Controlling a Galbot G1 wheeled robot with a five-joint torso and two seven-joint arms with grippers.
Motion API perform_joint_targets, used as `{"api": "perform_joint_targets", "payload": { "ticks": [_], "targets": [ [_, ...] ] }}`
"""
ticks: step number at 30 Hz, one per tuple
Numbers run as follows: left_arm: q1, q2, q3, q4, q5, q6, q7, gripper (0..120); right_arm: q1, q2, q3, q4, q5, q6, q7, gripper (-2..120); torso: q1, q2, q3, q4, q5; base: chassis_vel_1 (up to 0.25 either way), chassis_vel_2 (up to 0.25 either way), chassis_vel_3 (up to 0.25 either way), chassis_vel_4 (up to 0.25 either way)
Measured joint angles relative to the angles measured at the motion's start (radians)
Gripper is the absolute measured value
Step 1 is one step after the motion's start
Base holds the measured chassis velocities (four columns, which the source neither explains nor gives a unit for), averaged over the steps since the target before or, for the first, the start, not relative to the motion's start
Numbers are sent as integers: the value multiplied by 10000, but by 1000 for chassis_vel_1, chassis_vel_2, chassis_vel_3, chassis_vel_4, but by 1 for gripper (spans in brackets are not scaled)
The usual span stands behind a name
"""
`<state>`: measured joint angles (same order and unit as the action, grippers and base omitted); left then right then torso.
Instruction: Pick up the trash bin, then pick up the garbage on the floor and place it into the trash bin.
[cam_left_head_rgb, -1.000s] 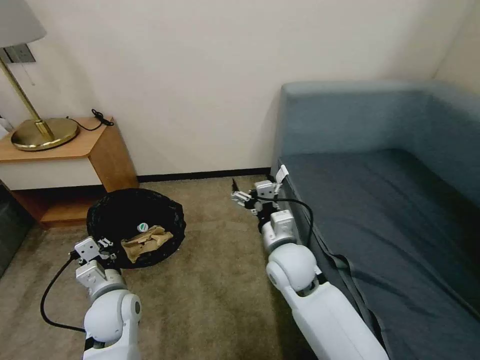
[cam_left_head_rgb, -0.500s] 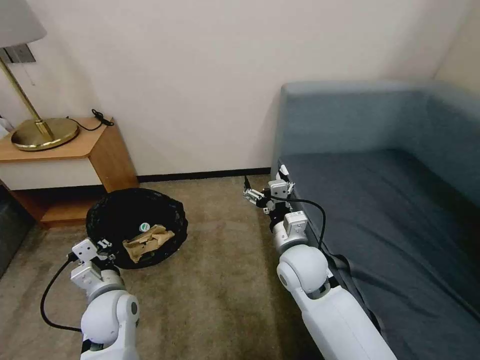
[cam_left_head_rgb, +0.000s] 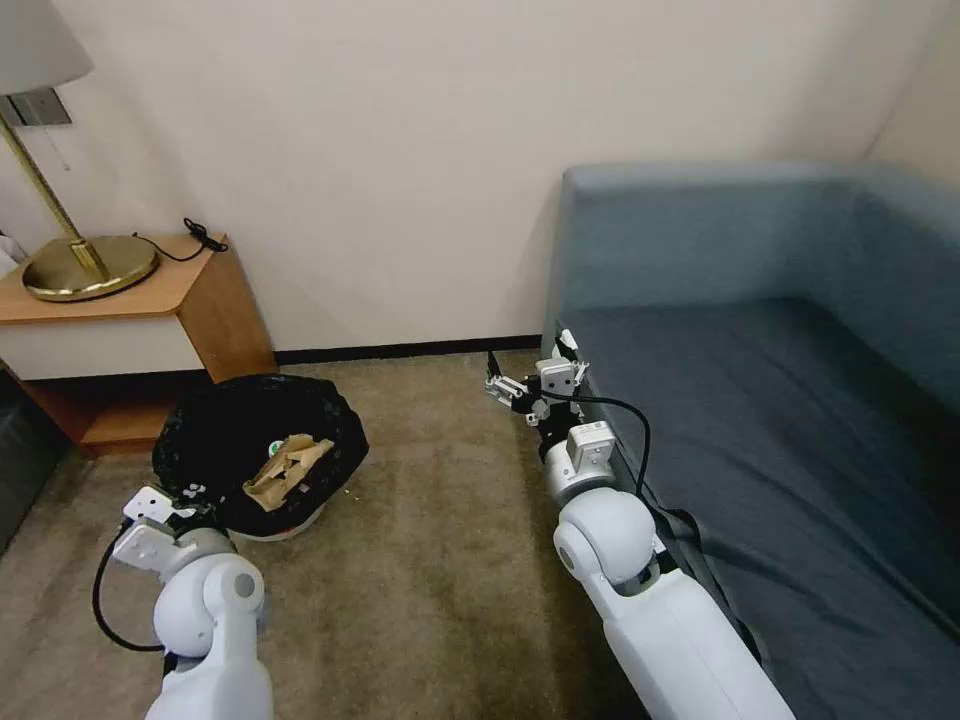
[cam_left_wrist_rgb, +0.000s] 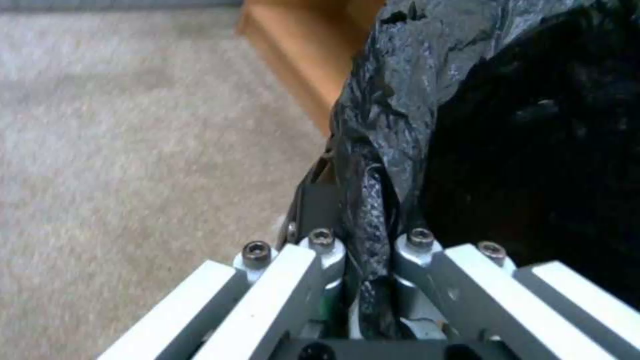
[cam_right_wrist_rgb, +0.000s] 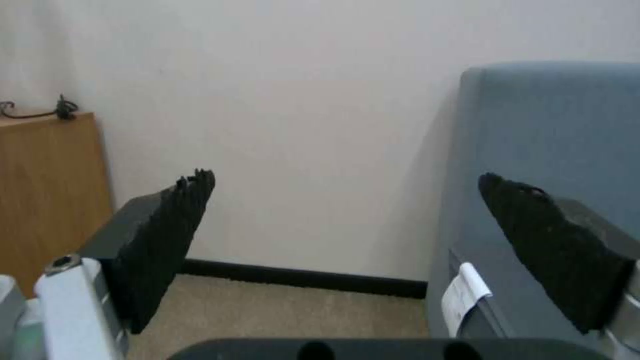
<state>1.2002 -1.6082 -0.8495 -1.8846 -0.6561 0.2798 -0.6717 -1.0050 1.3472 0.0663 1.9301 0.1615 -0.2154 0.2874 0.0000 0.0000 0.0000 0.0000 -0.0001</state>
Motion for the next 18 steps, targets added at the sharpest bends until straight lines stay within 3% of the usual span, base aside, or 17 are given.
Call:
{"api": "perform_joint_targets", "payload": {
  "ticks": [8, 18],
  "targets": [
    [-802, 4, -491, 1405, -642, -297, -556, 4, -100, 3, 73, 21, -32, 84, -17, 100, 0, 0, 0, 1, 2, 0, 0, 0, 0],
    [-1086, 9, -785, 2146, -1006, -461, -601, 4, -68, 51, -17, -52, -107, 141, -51, 100, 0, 0, 0, 0, 4, 0, 0, 0, 0]
  ]
}}
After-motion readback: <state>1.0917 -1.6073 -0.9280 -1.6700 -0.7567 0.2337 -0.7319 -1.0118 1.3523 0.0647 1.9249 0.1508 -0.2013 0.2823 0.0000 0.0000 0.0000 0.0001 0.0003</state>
